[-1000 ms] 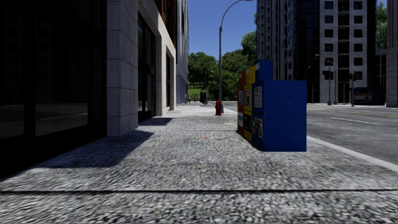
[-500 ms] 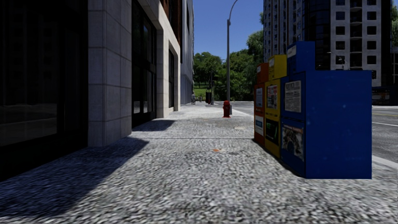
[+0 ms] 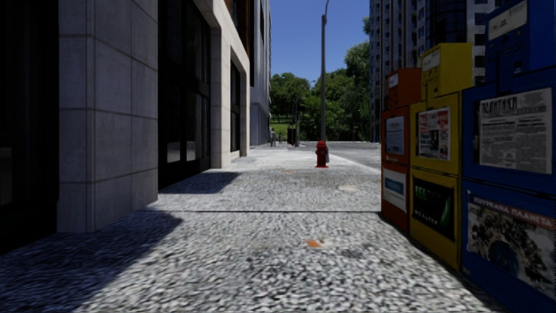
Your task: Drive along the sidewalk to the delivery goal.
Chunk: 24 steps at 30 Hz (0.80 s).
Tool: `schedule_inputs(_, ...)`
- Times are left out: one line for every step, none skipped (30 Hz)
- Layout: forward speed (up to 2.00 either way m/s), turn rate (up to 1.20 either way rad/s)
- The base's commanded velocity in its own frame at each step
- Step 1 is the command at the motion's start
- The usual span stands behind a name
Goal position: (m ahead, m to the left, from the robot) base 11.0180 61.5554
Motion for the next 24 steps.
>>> schedule_inputs(2.0,0.0)
schedule_inputs(2.0,0.0)
schedule_inputs(2.0,0.0)
schedule_inputs(2.0,0.0)
schedule_inputs(2.0,0.0)
schedule_inputs(2.0,0.0)
schedule_inputs(2.0,0.0)
schedule_inputs(2.0,0.0)
schedule_inputs(2.0,0.0)
schedule_inputs(2.0,0.0)
schedule_inputs(2.0,0.0)
schedule_inputs(2.0,0.0)
schedule_inputs(2.0,0.0)
schedule_inputs(2.0,0.0)
schedule_inputs(2.0,0.0)
schedule_inputs(2.0,0.0)
schedule_inputs(2.0,0.0)
schedule_inputs(2.0,0.0)
schedule_inputs(2.0,0.0)
schedule_inputs(2.0,0.0)
schedule_inputs(2.0,0.0)
schedule_inputs(2.0,0.0)
schedule_inputs(2.0,0.0)
schedule_inputs(2.0,0.0)
